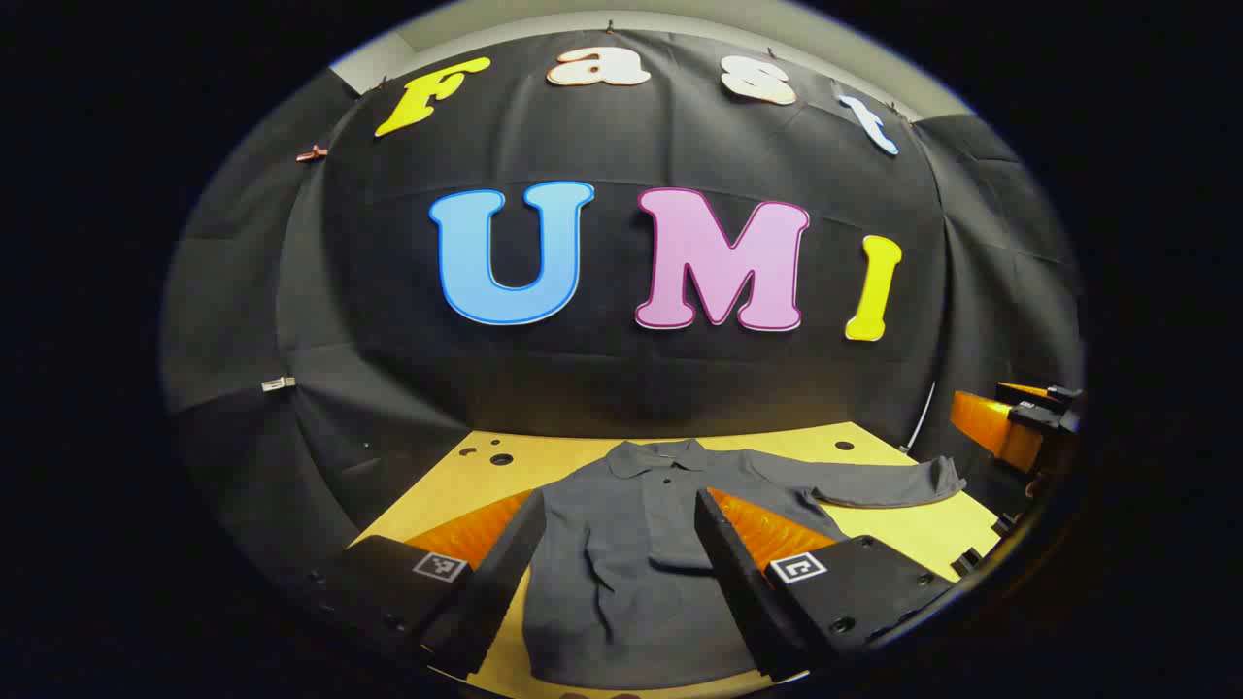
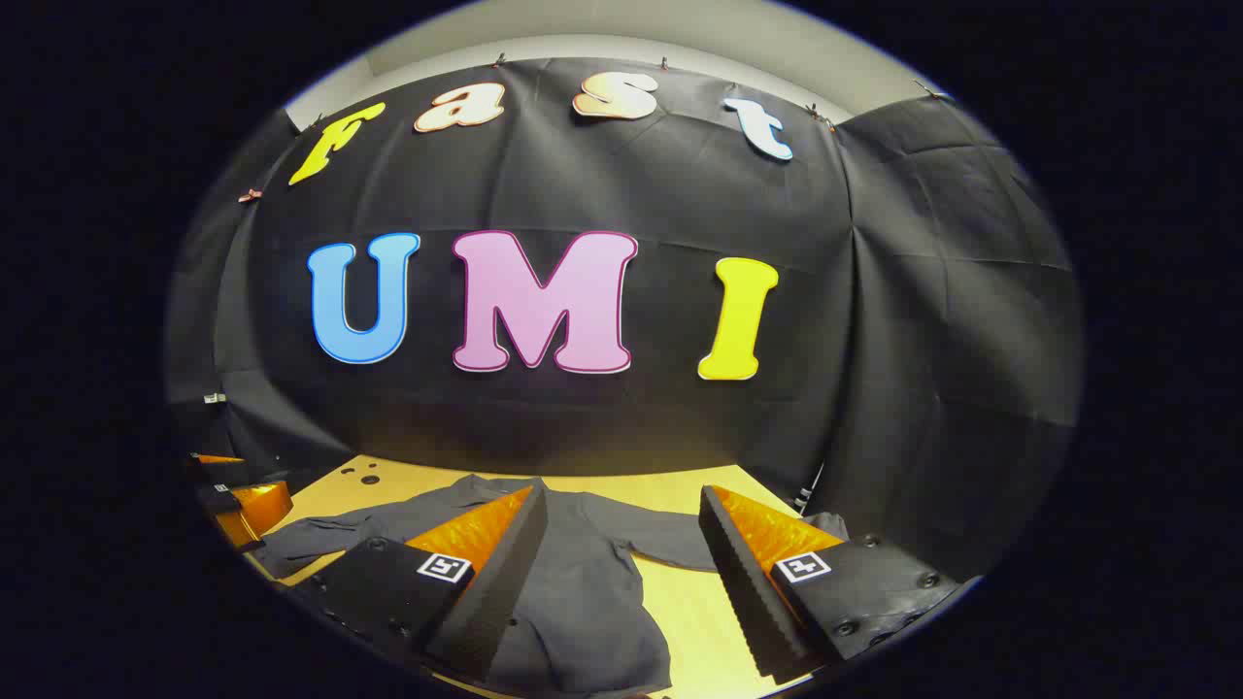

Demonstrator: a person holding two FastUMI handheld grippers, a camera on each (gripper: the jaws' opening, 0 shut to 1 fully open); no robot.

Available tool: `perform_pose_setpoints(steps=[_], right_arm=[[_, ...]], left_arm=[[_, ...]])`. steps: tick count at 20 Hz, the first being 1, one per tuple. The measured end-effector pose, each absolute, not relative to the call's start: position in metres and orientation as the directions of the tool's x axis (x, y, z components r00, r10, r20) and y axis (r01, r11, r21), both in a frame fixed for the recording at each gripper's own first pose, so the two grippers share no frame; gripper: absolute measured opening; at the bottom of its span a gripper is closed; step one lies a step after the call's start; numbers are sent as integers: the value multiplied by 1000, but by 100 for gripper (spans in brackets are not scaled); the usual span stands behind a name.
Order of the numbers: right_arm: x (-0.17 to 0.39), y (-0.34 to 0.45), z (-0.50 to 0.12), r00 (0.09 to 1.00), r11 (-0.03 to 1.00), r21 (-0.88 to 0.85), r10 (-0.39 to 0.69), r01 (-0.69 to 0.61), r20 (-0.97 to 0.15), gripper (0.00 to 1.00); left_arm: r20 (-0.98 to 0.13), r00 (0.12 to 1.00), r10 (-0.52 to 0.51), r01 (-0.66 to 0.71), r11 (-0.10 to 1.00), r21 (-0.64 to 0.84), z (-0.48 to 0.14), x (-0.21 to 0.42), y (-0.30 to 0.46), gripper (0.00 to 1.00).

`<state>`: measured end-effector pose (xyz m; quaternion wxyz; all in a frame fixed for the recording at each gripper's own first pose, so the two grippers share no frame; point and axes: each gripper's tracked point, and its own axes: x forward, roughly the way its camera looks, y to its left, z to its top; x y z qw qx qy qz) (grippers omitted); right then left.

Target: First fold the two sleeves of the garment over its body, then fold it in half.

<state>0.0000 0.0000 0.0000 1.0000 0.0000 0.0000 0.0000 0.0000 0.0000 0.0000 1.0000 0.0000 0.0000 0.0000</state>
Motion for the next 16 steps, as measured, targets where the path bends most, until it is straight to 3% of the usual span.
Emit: perform_pose_setpoints(steps=[6,16], right_arm=[[12,-11,-11,1000,1000,7,-9,9,-29,98],[32,-8,-24,997,1000,8,29,-28,-69,98]], left_arm=[[-21,999,-26,27,999,23,-7,13,-19,98],[-38,998,48,-48,999,9,-16,22,-7,96]])
